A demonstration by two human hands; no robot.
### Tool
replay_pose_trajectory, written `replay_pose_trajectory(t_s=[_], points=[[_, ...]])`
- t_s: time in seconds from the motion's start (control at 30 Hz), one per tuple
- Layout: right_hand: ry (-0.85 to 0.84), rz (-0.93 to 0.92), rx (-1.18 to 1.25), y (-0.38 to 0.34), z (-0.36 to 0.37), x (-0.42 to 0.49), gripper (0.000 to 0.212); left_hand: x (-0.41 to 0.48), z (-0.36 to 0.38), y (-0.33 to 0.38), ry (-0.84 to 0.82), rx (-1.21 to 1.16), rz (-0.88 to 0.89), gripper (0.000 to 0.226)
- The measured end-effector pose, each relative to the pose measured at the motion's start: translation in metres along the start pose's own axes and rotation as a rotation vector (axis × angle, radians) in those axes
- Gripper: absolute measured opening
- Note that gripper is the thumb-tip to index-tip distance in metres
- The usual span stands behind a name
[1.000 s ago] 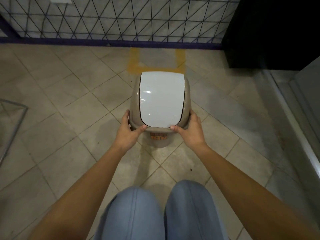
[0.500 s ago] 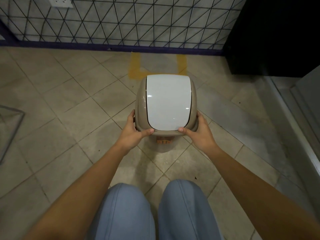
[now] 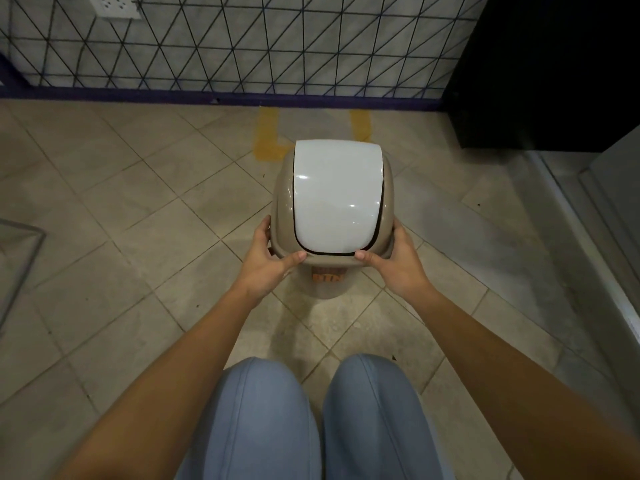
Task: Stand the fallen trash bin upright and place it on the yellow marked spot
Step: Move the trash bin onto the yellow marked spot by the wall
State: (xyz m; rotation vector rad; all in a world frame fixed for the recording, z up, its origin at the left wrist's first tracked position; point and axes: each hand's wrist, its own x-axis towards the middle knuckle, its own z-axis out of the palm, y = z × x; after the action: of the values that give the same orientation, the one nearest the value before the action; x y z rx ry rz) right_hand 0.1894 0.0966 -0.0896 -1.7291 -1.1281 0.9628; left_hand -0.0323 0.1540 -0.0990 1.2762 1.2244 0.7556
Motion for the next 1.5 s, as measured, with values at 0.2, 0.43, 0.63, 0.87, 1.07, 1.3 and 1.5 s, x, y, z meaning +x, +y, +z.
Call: replay_pose_trajectory(t_s=[0.2, 0.43, 0.63, 0.87, 1.07, 1.3, 1.5], points=[[-0.009, 0.034, -0.029, -0.003, 0.003, 0.012, 0.097, 0.006, 0.0, 0.005, 0.004, -0.054, -0.005, 0.092], [0.047, 0.057, -0.063, -0.012, 0.015, 0.027, 0.091, 0.021, -0.005, 0.01, 0.017, -0.05, 0.003, 0.09], [0.06, 0.071, -0.042, -0.019, 0.021, 0.042, 0.093, 0.041, -0.014, 0.011, 0.015, -0.015, -0.007, 0.093], [0.058, 0.036, -0.042, -0.02, 0.021, 0.066, 0.089, 0.072, -0.019, 0.014, -0.01, 0.032, 0.006, 0.094], [0.019, 0.053, -0.072, -0.026, 0.016, 0.089, 0.096, 0.096, -0.015, 0.022, -0.042, 0.069, 0.074, 0.087], [-0.01, -0.041, -0.145, -0.035, 0.01, 0.122, 0.115, 0.125, -0.02, 0.03, 0.001, 0.118, 0.132, 0.106], [-0.064, -0.104, -0.1, -0.037, 0.005, 0.159, 0.12, 0.161, -0.018, 0.039, 0.03, 0.171, 0.163, 0.117]])
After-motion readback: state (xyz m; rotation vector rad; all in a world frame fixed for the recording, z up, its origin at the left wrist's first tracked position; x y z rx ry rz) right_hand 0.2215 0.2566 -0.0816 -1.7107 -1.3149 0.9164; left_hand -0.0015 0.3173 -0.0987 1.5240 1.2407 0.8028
